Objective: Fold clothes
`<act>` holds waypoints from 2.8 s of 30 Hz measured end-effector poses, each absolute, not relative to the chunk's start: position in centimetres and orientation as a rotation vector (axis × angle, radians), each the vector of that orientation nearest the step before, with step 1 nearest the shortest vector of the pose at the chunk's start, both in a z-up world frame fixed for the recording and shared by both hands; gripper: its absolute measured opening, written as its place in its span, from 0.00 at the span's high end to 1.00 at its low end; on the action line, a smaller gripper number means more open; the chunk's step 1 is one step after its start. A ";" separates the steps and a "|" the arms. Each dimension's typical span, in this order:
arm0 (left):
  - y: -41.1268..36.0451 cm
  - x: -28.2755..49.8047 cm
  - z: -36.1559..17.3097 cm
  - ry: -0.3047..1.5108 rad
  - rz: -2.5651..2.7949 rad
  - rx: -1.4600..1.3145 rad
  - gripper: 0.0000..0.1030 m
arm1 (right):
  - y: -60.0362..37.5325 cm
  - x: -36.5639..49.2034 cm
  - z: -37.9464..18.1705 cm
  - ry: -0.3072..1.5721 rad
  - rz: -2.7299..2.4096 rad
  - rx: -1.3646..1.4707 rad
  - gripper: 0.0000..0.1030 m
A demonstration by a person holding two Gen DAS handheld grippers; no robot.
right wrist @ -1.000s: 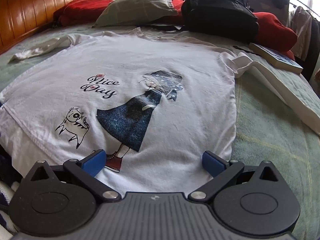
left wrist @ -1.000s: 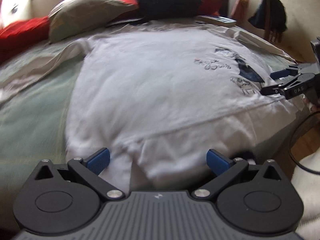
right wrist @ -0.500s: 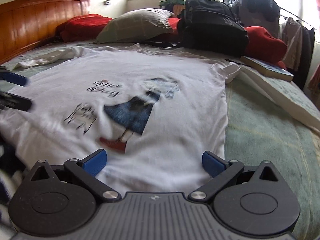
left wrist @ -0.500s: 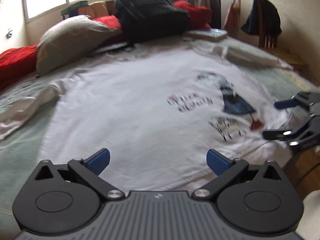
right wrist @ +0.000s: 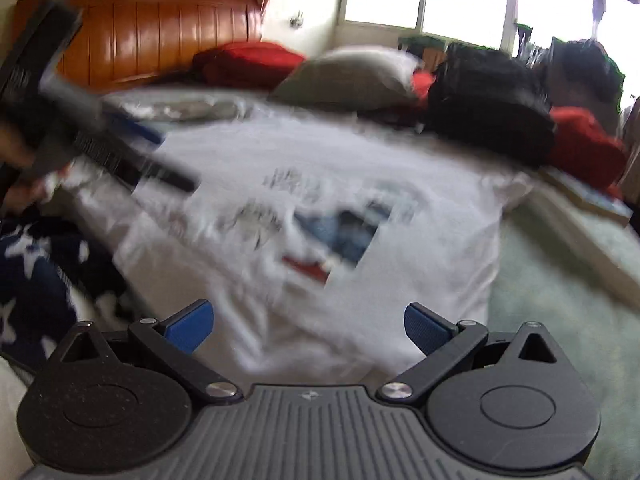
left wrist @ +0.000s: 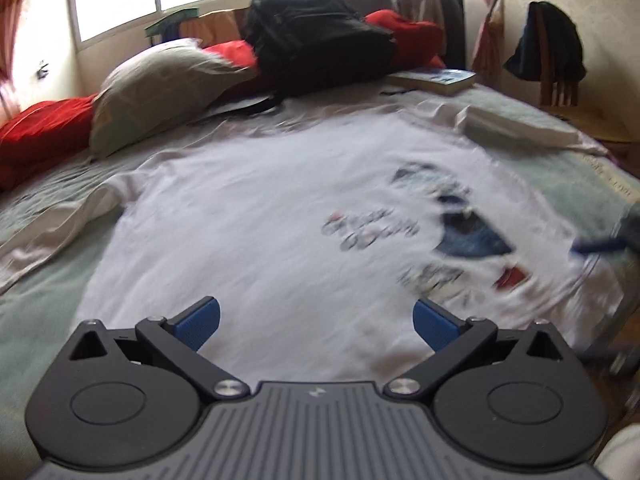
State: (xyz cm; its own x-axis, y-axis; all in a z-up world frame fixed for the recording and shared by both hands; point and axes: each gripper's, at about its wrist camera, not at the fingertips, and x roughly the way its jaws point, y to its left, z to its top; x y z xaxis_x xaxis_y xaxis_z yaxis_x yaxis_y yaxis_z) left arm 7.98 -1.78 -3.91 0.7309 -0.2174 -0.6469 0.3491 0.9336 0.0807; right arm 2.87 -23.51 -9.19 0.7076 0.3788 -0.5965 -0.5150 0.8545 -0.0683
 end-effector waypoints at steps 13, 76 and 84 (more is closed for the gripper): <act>-2.4 5.9 -5.7 0.679 -0.194 0.145 0.01 | -26.9 3.0 -7.0 0.588 0.491 -0.101 0.00; -2.4 4.2 -4.2 0.660 -0.209 0.109 0.01 | -23.5 9.5 -8.6 0.741 0.401 -0.087 0.00; -3.1 4.7 -4.6 0.668 -0.224 0.123 0.01 | -24.5 9.4 -8.6 0.743 0.380 -0.083 0.00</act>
State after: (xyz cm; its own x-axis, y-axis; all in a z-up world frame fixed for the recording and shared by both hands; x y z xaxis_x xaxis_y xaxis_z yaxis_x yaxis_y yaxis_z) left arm 4.66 -3.07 -4.61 0.7619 -0.1663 -0.6260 0.2448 0.9687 0.0406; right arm 9.41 -24.50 -8.59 0.6720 0.3077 -0.6736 -0.3655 0.9289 0.0597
